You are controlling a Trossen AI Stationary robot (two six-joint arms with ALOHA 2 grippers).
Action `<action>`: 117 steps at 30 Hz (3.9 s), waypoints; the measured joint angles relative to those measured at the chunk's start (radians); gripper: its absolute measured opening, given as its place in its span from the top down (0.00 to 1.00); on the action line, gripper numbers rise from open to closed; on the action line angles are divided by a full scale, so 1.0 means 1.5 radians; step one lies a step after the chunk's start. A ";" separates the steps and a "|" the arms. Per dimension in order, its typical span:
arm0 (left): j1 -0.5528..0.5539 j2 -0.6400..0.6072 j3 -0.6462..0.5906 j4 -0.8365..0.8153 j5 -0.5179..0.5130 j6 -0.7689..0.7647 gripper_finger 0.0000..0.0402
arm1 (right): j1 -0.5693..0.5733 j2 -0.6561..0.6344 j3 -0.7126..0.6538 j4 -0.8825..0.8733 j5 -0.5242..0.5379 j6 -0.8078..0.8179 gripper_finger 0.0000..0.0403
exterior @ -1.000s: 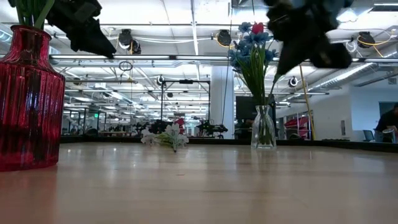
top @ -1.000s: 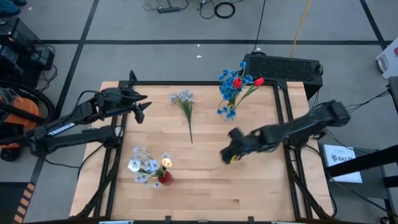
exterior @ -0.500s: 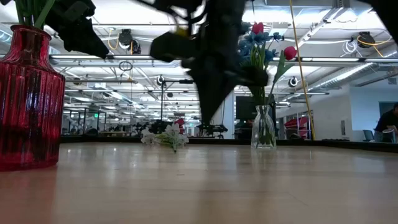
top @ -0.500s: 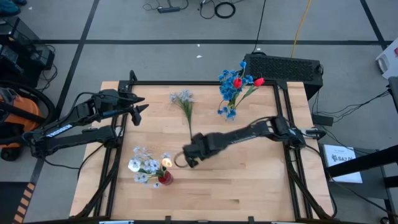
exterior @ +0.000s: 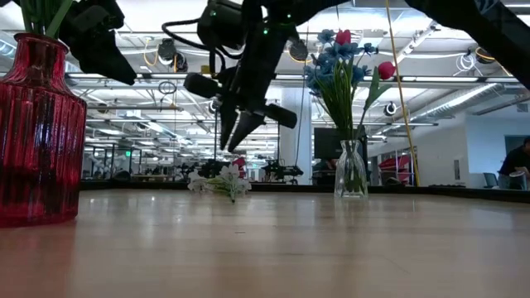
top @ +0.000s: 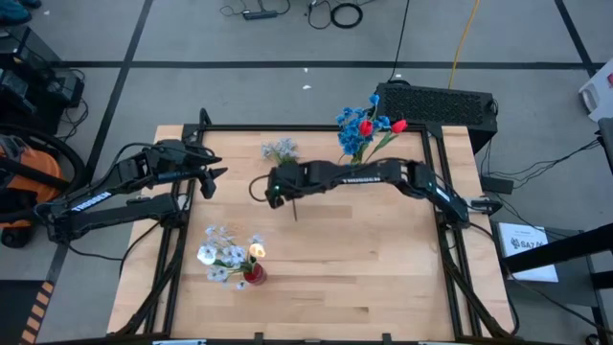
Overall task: Sort flowers into vase by color
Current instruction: Put the white flower into the red vase
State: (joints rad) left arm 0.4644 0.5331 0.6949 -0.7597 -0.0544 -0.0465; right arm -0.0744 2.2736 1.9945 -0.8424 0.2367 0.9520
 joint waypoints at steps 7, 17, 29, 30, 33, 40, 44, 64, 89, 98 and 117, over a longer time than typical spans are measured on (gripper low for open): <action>0.000 0.000 0.000 0.000 0.000 -0.001 0.55 | -0.039 0.011 -0.001 0.016 -0.002 -0.043 0.68; 0.000 0.000 0.000 0.000 -0.002 -0.017 0.55 | -0.069 0.059 -0.001 0.042 -0.056 -0.093 0.55; 0.000 0.000 0.000 0.000 -0.005 -0.018 0.55 | -0.090 0.105 0.000 0.055 -0.049 -0.138 0.67; 0.000 0.000 0.000 0.000 -0.006 -0.019 0.55 | -0.090 0.107 0.001 0.055 -0.064 -0.146 0.69; 0.000 0.000 0.000 0.001 -0.007 -0.019 0.55 | -0.080 0.117 0.003 0.059 -0.073 -0.165 0.83; 0.000 0.000 0.000 0.001 -0.006 -0.019 0.55 | -0.035 0.084 -0.003 0.027 -0.064 -0.122 0.98; 0.000 0.000 0.000 0.001 -0.005 -0.017 0.55 | 0.011 0.005 -0.003 0.022 0.017 -0.072 0.99; 0.000 0.000 0.000 0.001 -0.004 -0.017 0.55 | 0.281 -0.163 -0.026 -0.222 0.362 0.148 1.00; 0.000 0.001 -0.001 0.001 -0.002 -0.016 0.55 | 0.457 -0.351 -0.887 1.488 0.386 -0.406 1.00; -0.001 0.001 -0.001 0.001 -0.001 -0.016 0.55 | 0.400 -0.218 -0.637 1.351 0.127 -0.724 0.99; -0.001 0.000 -0.001 -0.001 -0.001 -0.016 0.55 | 0.357 0.131 -0.199 1.534 0.081 -1.001 1.00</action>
State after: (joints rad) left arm 0.4625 0.5335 0.6941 -0.7605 -0.0563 -0.0700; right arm 0.4605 2.4695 1.6963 1.4579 0.3588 -0.5495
